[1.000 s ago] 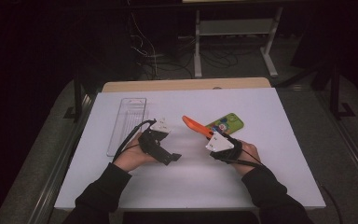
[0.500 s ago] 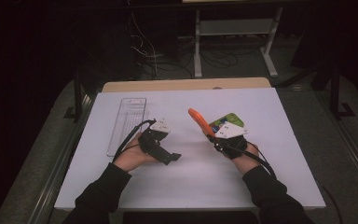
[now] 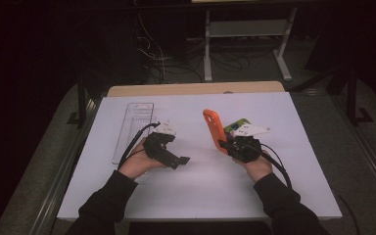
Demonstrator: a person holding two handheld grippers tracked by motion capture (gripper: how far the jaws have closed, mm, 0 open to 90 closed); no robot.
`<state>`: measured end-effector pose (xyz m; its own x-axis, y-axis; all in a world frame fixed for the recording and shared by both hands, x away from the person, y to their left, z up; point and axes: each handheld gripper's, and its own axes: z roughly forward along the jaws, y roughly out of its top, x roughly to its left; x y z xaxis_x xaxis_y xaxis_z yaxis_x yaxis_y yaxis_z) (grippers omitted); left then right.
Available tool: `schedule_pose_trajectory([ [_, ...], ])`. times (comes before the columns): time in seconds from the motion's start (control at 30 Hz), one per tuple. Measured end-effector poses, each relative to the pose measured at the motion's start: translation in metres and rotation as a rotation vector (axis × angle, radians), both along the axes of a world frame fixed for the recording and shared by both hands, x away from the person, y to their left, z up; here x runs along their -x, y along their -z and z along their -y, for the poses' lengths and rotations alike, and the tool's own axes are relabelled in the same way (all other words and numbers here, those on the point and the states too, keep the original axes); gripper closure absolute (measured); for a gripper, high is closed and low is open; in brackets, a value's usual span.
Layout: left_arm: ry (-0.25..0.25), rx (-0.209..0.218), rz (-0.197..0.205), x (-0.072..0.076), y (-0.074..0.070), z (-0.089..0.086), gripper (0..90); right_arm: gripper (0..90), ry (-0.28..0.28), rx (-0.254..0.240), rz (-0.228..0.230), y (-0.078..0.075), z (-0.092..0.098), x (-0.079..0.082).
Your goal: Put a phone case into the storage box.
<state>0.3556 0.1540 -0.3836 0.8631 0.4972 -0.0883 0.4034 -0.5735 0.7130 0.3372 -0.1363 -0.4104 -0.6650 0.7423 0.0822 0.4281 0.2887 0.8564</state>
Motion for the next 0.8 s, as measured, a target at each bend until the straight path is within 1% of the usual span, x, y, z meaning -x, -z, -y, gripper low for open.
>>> schedule_pose_trajectory([
  [0.03, -0.006, 0.008, 0.002, -0.001, -0.001, 0.000, 0.0, 78.4, 0.001, -0.003, -0.001, 0.000, 0.000, 0.000],
  [0.1, -0.011, 0.009, 0.006, -0.001, -0.004, -0.001, 0.0, 78.4, 0.000, -0.009, -0.004, 0.001, 0.000, -0.001],
  [0.13, -0.011, 0.014, 0.012, -0.002, -0.006, -0.001, 0.0, 78.4, 0.000, -0.014, -0.006, 0.001, 0.000, -0.001],
  [0.17, -0.017, 0.026, 0.009, -0.002, -0.008, 0.000, 0.0, 78.4, 0.004, -0.013, -0.008, 0.000, 0.000, 0.001],
  [0.2, -0.014, 0.025, 0.011, -0.003, -0.010, -0.001, 0.0, 78.4, 0.004, -0.018, -0.011, 0.000, 0.000, 0.001],
  [0.23, -0.020, 0.038, 0.013, -0.004, -0.012, 0.000, 0.0, 78.4, 0.004, -0.025, -0.014, 0.000, -0.001, 0.002],
  [0.27, -0.023, 0.047, 0.019, -0.005, -0.016, -0.001, 0.0, 78.4, 0.001, -0.024, -0.008, 0.000, -0.001, 0.002],
  [0.3, -0.028, 0.059, 0.016, -0.005, -0.017, 0.000, 0.0, 78.4, 0.002, -0.034, -0.012, -0.001, -0.002, 0.003],
  [0.33, -0.042, 0.086, 0.016, -0.006, -0.020, 0.000, 0.0, 78.4, -0.001, -0.038, -0.011, -0.001, -0.002, 0.003],
  [0.37, -0.036, 0.083, 0.026, -0.007, -0.022, 0.000, 0.0, 78.4, -0.003, -0.048, -0.023, -0.001, -0.004, 0.005],
  [0.47, -0.047, 0.096, 0.030, -0.010, -0.028, 0.000, 0.0, 78.4, -0.011, -0.061, -0.020, -0.001, -0.006, 0.006],
  [0.5, -0.048, 0.097, 0.034, -0.011, -0.030, 0.000, 0.0, 78.4, -0.011, -0.066, -0.032, -0.001, -0.007, 0.007],
  [0.53, -0.052, 0.109, 0.037, -0.013, -0.033, 0.000, 0.0, 78.4, -0.014, -0.067, -0.027, -0.001, -0.008, 0.007],
  [0.6, -0.054, 0.119, 0.036, -0.015, -0.036, 0.000, 0.0, 78.4, -0.023, -0.068, -0.025, -0.002, -0.009, 0.008],
  [0.67, -0.054, 0.116, 0.034, -0.017, -0.039, 0.002, 0.0, 78.4, -0.028, -0.068, -0.024, -0.002, -0.010, 0.009],
  [0.7, -0.056, 0.123, 0.034, -0.018, -0.040, 0.003, 0.0, 78.5, -0.029, -0.072, -0.028, -0.002, -0.011, 0.010],
  [0.8, -0.052, 0.122, 0.035, -0.020, -0.044, 0.008, 0.0, 78.5, -0.042, -0.074, -0.017, -0.003, -0.015, 0.012],
])
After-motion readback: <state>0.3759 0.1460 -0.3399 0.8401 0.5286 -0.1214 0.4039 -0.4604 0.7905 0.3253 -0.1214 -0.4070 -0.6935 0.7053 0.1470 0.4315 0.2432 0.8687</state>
